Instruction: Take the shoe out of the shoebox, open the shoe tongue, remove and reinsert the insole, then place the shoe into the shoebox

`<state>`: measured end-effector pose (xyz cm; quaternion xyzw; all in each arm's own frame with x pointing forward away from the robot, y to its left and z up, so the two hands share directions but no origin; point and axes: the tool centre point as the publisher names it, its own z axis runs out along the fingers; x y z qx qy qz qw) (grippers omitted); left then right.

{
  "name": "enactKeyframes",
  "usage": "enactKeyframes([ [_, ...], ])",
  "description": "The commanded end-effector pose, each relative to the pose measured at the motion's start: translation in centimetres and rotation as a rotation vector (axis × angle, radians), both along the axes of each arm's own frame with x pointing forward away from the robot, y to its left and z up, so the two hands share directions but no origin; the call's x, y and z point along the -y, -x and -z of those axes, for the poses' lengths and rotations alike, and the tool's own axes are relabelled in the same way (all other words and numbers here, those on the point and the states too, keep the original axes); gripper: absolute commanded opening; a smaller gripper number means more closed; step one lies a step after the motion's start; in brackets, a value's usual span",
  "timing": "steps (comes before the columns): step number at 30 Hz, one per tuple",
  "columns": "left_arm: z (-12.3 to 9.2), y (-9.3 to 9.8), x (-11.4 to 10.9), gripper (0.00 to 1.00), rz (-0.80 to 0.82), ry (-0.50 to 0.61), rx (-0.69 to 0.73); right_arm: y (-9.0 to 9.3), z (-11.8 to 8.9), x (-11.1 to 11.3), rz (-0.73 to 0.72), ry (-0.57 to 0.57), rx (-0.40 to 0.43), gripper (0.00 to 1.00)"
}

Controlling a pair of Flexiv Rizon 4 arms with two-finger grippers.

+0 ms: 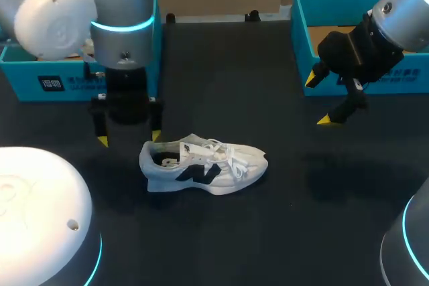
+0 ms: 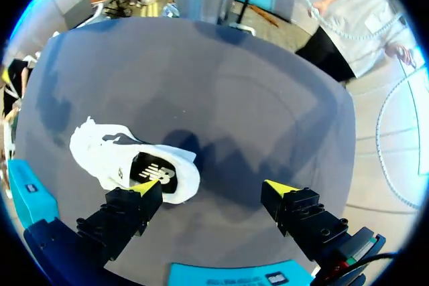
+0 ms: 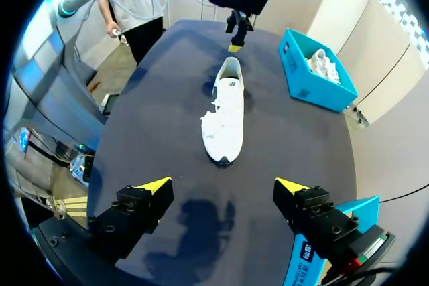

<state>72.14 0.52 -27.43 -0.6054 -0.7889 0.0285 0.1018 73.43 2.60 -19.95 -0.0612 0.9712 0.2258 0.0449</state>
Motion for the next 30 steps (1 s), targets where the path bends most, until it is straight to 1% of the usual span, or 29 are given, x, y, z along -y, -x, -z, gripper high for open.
enactKeyframes([
  [1,-0.6,0.6,-1.3,1.0,-0.036,0.042,-0.018,0.0,0.1,-0.1,0.001,0.002,0.0,1.0],
  [26,-0.6,0.6,-1.3,1.0,-0.036,0.042,-0.018,0.0,0.1,-0.1,0.001,0.002,0.0,1.0],
  [30,-0.3,1.2,-2.4,1.0,-0.082,0.04,-0.077,0.0,0.1,-0.1,0.001,0.002,0.0,1.0],
])
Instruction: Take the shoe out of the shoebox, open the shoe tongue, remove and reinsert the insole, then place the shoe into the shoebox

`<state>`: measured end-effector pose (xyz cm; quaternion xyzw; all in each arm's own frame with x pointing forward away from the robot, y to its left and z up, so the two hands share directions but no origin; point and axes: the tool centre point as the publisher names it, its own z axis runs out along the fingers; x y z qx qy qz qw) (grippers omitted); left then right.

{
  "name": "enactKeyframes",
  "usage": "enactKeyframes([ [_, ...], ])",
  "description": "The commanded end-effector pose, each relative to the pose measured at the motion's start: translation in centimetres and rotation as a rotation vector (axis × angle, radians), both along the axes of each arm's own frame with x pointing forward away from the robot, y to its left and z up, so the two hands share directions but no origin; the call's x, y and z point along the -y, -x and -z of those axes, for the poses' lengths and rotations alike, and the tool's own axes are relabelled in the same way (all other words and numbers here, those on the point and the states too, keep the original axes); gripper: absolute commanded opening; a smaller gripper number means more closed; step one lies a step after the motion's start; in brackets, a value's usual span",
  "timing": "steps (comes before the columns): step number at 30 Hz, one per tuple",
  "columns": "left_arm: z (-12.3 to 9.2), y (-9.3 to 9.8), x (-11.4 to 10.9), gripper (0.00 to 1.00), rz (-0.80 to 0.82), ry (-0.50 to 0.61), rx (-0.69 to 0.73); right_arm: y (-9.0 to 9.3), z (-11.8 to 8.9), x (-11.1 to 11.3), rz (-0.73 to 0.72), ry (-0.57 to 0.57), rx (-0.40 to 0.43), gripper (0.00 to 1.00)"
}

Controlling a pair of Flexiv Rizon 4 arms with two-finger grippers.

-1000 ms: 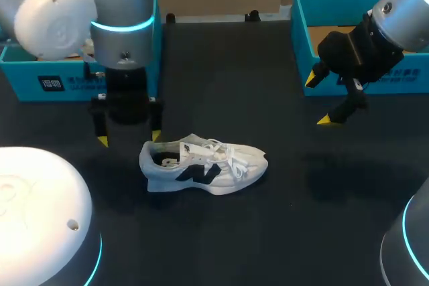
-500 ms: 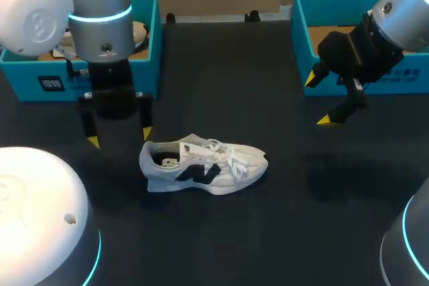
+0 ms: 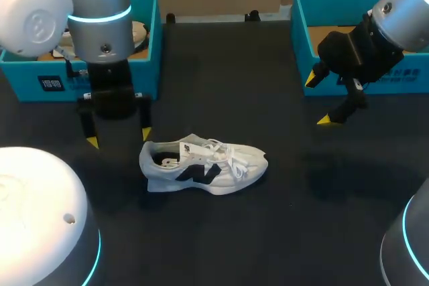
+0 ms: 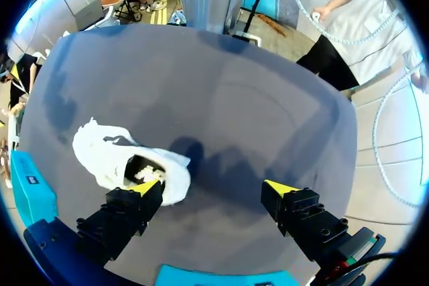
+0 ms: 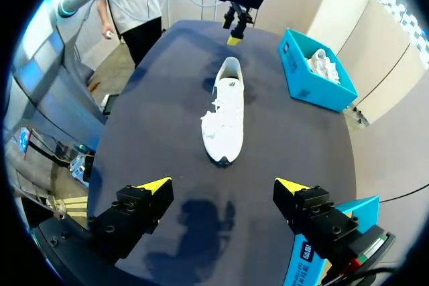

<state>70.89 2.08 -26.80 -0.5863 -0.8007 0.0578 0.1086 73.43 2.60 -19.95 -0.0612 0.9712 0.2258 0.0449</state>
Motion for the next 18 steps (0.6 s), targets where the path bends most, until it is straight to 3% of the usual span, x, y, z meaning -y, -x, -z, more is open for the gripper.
enactKeyframes([
  [1,0.4,0.0,-1.1,1.0,-0.049,0.012,-0.05,0.0,0.1,-0.1,0.001,0.002,0.0,1.0],
  [18,1.6,-0.8,-4.6,1.0,-0.206,0.035,-0.289,0.0,0.1,-0.1,0.001,0.002,0.0,1.0],
])
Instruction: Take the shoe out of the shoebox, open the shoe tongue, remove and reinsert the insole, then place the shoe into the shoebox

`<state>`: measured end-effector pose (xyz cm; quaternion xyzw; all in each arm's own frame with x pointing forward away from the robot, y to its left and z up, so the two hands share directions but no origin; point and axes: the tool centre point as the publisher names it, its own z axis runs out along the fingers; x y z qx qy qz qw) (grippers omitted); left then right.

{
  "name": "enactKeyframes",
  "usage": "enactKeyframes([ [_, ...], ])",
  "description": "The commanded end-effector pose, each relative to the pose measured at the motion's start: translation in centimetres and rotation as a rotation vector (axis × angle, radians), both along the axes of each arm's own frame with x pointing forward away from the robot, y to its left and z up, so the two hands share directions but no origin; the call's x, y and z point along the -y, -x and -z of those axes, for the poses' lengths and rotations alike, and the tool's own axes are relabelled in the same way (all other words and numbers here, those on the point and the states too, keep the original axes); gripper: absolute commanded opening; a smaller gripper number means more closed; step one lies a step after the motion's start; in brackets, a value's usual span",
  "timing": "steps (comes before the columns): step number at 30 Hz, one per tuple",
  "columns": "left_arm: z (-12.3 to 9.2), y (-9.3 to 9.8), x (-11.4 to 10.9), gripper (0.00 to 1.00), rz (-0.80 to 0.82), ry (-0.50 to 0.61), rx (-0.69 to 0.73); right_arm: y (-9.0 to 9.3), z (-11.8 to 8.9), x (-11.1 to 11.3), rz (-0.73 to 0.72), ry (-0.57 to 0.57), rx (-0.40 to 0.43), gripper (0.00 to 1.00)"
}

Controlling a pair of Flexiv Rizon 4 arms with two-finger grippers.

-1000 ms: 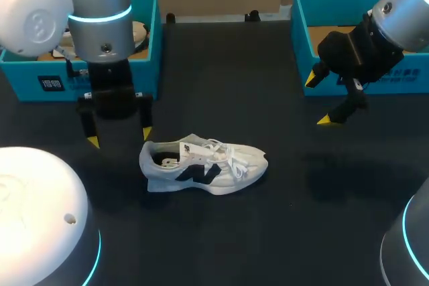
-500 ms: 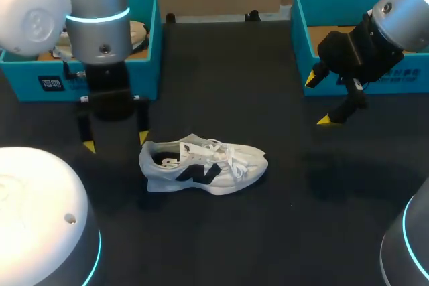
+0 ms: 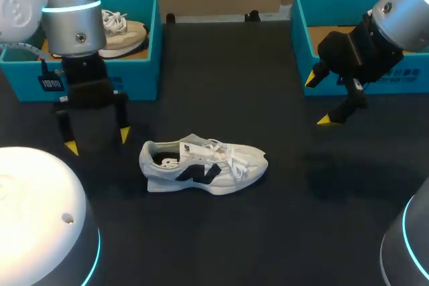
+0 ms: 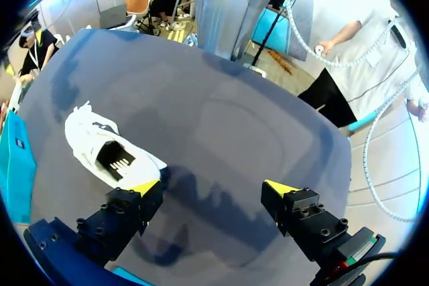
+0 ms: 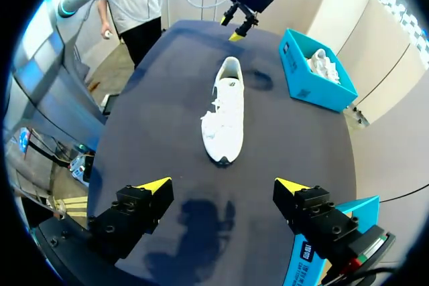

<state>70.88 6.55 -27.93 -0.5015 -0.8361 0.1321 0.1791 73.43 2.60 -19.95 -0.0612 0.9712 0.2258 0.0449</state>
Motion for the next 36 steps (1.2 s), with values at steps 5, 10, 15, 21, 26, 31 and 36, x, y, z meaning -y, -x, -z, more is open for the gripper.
enactKeyframes([
  [5,1.1,-0.4,-0.7,1.0,-0.07,0.043,-0.156,0.0,0.1,-0.1,0.001,0.002,0.0,1.0],
  [10,1.1,-0.4,-0.7,1.0,-0.07,0.043,-0.156,0.0,0.1,-0.1,0.001,0.002,0.0,1.0],
  [15,1.1,-0.4,-0.7,1.0,-0.07,0.043,-0.156,0.0,0.1,-0.1,0.001,0.002,0.0,1.0],
  [21,1.1,-0.4,-0.7,1.0,-0.07,0.043,-0.156,0.0,0.1,-0.1,0.001,0.002,0.0,1.0],
  [26,1.1,-0.4,-0.7,1.0,-0.07,0.043,-0.156,0.0,0.1,-0.1,0.001,0.002,0.0,1.0],
  [31,1.5,0.2,-0.5,1.0,-0.152,0.046,-0.187,0.0,0.1,-0.1,0.001,0.002,0.0,1.0],
  [36,2.0,-0.3,-0.4,1.0,-0.317,0.084,-0.229,0.0,0.1,-0.1,0.001,0.002,0.0,1.0],
])
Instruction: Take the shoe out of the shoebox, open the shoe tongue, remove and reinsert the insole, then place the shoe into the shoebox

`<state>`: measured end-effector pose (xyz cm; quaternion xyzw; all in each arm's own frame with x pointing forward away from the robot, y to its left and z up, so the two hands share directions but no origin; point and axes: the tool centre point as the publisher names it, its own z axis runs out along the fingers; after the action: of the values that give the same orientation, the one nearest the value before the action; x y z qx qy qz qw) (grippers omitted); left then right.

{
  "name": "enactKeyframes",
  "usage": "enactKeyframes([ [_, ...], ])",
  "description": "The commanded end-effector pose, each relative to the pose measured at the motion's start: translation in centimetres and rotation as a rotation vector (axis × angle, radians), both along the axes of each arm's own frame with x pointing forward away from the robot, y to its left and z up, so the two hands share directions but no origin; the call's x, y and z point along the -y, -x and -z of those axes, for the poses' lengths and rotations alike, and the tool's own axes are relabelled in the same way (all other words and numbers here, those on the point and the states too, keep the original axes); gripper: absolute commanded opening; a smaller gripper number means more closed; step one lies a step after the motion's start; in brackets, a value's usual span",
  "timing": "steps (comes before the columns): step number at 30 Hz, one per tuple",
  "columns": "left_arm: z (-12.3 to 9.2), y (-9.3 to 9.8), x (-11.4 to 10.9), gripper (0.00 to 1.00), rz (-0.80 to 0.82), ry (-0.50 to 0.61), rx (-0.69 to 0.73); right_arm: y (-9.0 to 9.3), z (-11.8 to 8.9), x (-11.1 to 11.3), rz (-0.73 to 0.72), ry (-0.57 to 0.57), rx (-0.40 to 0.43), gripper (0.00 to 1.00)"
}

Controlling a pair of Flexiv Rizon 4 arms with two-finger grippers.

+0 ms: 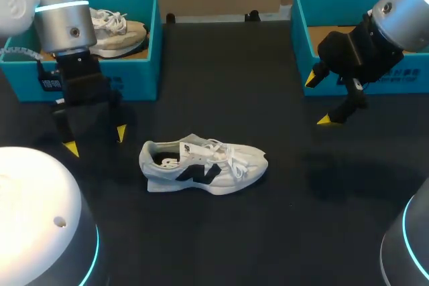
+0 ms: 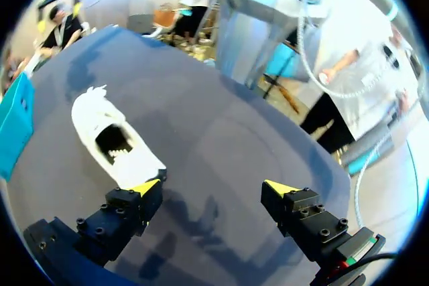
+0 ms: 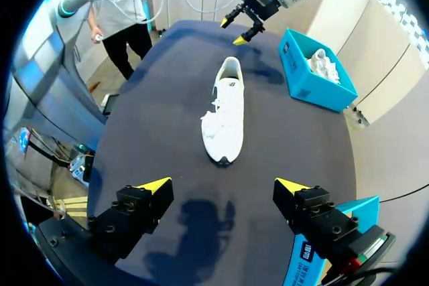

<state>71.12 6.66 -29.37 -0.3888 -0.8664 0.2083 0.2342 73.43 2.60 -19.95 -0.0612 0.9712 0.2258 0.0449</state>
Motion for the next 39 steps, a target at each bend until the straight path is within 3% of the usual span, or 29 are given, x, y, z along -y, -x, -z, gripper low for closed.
enactKeyframes([
  [1,0.6,-0.1,-0.3,1.0,-0.126,0.06,-0.035,0.0,0.1,-0.1,0.001,0.002,0.0,1.0],
  [17,-0.1,-0.2,-1.4,1.0,-0.498,0.29,-0.085,0.0,0.1,-0.1,0.001,0.002,0.0,1.0],
  [31,0.6,0.9,-2.9,1.0,-0.687,0.496,-0.114,0.0,0.1,-0.1,0.001,0.002,0.0,1.0],
  [39,0.9,1.1,-3.4,1.0,-0.71,0.527,-0.157,0.0,0.1,-0.1,0.001,0.002,0.0,1.0],
])
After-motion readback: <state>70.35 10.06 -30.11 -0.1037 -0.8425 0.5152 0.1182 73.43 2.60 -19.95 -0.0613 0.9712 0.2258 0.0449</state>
